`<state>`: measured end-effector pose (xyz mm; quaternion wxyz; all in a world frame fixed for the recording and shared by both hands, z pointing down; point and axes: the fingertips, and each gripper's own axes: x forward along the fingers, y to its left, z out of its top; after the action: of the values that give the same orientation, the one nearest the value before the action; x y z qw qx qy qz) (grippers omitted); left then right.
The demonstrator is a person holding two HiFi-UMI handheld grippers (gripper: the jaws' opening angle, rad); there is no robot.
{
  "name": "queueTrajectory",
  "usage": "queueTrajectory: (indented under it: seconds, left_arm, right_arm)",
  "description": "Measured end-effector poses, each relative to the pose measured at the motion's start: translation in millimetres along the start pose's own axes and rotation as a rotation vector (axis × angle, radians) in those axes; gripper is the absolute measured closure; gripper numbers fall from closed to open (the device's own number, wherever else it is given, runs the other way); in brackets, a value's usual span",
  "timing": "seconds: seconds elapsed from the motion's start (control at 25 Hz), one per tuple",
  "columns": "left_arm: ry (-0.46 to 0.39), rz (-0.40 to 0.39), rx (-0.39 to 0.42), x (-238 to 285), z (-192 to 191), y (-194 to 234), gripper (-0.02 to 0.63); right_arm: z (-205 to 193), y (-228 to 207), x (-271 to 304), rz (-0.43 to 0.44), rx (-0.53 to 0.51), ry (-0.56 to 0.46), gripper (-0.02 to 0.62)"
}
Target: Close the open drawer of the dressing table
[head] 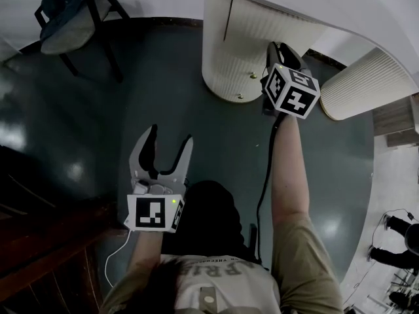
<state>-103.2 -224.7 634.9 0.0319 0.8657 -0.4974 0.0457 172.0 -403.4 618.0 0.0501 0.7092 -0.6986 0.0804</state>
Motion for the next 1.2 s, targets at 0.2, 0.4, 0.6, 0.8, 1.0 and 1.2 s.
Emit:
queueTrajectory:
  seconds: [0.2,0.4,0.6,0.8,1.0,1.2]
  left_arm:
    - [0.002,-0.008,0.0,2,-2,-2,0.293]
    - [0.007,-0.013,-0.004,3,-5,-3,0.293]
    - [0.014,-0.01,-0.008,4,-8,1,0.293]
    - [0.016,-0.008,-0.01,4,-11,1,0.293]
    - [0.02,-0.003,-0.009,1,-14,3,0.293]
    - [0.015,-0.004,-0.005,1,-15,3,0.293]
  right_arm:
    - [1,0,4,0.001,-0.004,0.004,0.488]
    - [2,-2,12,-0.007,-0.021,0.013,0.486]
    - [3,-4,17,-0.016,-0.015,0.011,0.485]
    - [3,-5,20,-0.018,-0.003,0.015,0.485]
    - [4,-6,23,-0.027,-0.003,0.017,0.483]
    - [4,-6,24,-0.024,0.003,0.012,0.483]
